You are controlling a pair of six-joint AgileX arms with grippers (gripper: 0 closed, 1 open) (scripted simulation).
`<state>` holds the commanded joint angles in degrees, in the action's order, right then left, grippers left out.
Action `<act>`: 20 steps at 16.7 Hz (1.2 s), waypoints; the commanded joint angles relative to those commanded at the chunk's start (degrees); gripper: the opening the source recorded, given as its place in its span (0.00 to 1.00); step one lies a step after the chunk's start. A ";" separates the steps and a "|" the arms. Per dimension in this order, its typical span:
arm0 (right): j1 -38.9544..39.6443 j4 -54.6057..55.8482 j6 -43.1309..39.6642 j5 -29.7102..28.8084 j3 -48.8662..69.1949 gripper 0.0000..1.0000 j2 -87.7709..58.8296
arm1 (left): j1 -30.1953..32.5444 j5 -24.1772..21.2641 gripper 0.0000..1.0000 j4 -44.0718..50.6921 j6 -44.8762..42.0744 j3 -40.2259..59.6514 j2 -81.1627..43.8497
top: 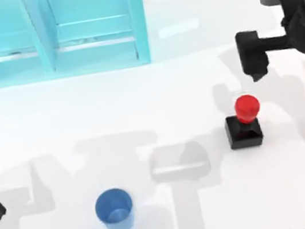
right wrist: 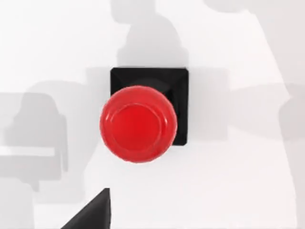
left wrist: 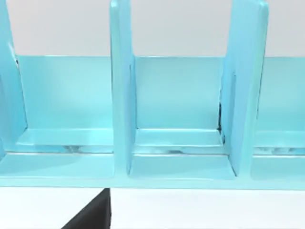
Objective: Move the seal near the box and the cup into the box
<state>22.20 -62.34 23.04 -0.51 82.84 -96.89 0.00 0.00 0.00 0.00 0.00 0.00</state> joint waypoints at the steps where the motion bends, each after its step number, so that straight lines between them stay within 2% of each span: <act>1: 1.01 -2.69 1.03 0.03 3.84 1.00 -4.41 | 0.00 0.00 1.00 0.00 0.00 0.00 0.00; 5: 4.04 -10.35 4.14 0.27 15.27 1.00 -16.63 | 0.00 0.00 1.00 0.00 0.00 0.00 0.00; 8: 4.93 -12.42 5.07 0.41 18.65 1.00 -19.88 | 0.00 0.00 1.00 0.00 0.00 0.00 0.00; 15: 4.72 -11.32 4.94 0.41 17.56 1.00 -19.93 | 0.00 0.00 1.00 0.00 0.00 0.00 0.00; 20: 4.93 -0.05 5.10 0.39 8.95 1.00 -21.93 | 0.00 0.00 1.00 0.00 0.00 0.00 0.00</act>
<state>27.13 -62.39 28.14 -0.12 91.79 -118.82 0.00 0.00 0.00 0.00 0.00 0.00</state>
